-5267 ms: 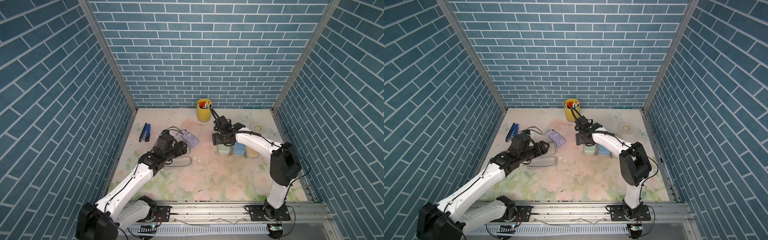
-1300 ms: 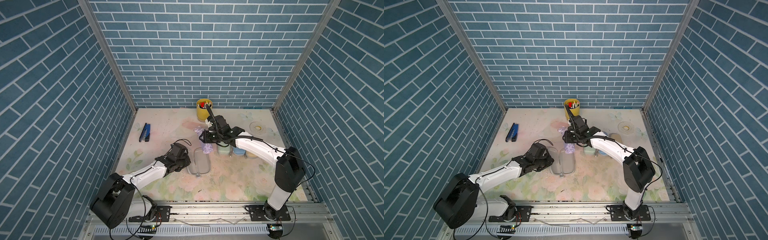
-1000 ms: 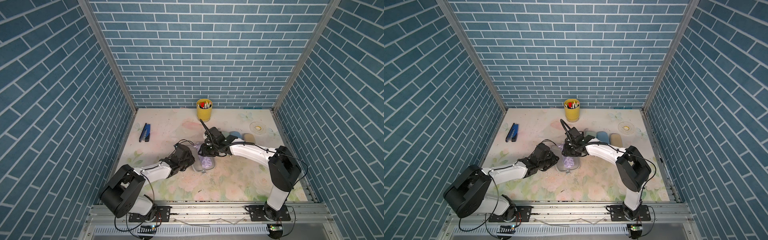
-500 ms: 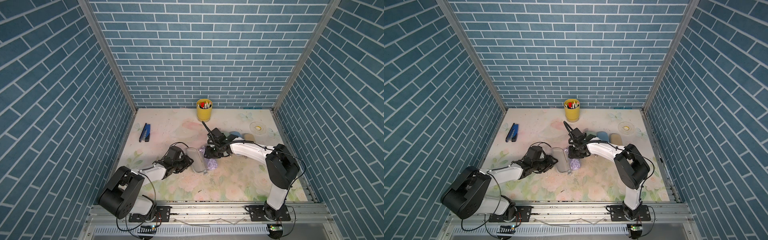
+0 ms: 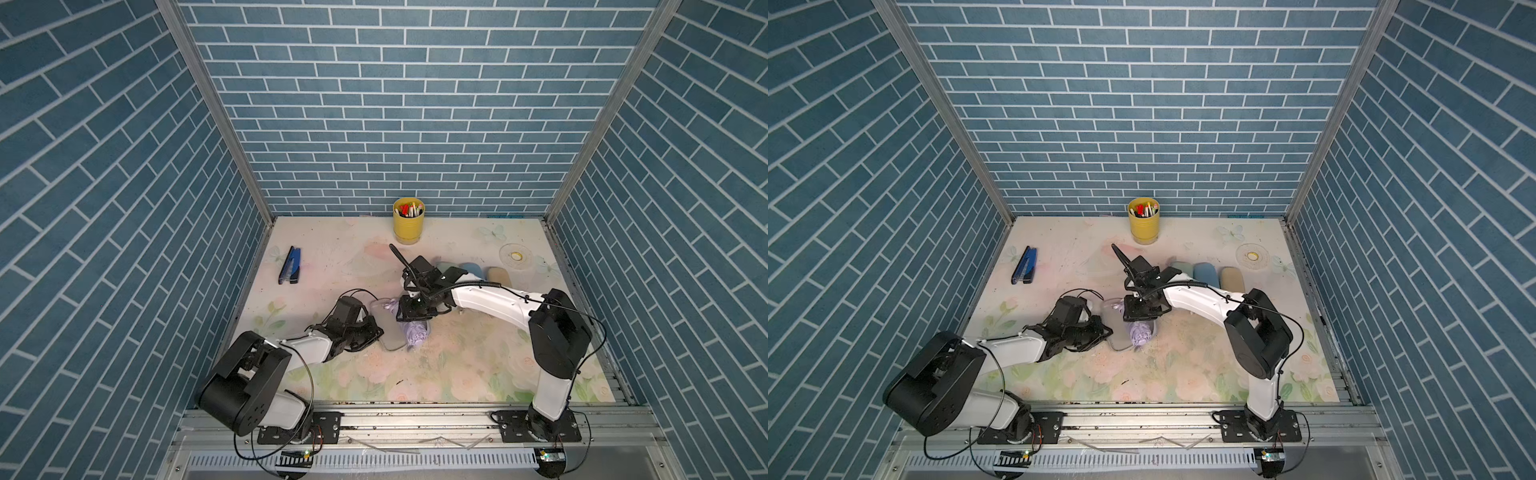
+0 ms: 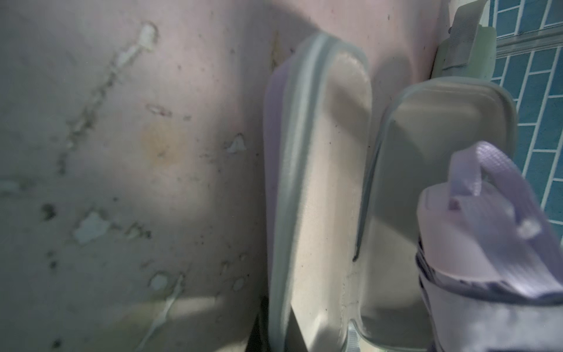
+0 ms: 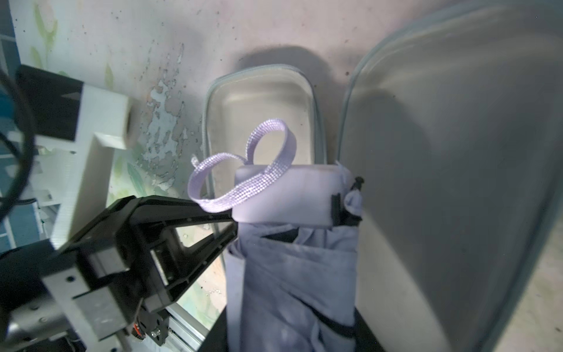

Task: Put umbrellas into zippered umbrella sleeves
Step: Place the umbrella in the umbrella sleeve.

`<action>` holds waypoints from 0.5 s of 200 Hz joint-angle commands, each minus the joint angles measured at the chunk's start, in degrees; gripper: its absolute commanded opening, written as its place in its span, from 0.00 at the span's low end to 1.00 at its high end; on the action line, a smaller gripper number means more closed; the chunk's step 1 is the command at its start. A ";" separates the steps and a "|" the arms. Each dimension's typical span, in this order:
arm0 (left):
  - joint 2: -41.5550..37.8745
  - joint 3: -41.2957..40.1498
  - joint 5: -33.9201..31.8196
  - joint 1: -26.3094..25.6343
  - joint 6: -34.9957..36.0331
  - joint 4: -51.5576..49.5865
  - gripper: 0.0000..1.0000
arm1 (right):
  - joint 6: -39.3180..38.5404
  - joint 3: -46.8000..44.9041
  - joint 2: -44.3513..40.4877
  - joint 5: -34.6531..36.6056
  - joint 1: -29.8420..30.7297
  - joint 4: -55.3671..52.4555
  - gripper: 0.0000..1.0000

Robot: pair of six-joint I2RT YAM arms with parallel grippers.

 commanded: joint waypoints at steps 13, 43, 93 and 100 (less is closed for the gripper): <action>4.37 2.32 -0.02 -0.92 0.50 5.05 0.05 | 1.91 2.66 2.94 -3.57 0.80 -0.84 0.07; 7.11 3.53 0.63 -3.03 0.06 7.55 0.04 | 1.97 6.55 7.70 -2.45 0.74 -2.99 0.04; 9.77 3.13 3.89 -3.24 1.78 9.45 0.00 | -1.88 10.30 13.04 5.22 0.57 1.30 0.00; 9.78 3.43 4.24 -3.25 2.15 9.08 0.00 | -2.45 10.16 13.67 5.80 0.46 1.98 0.00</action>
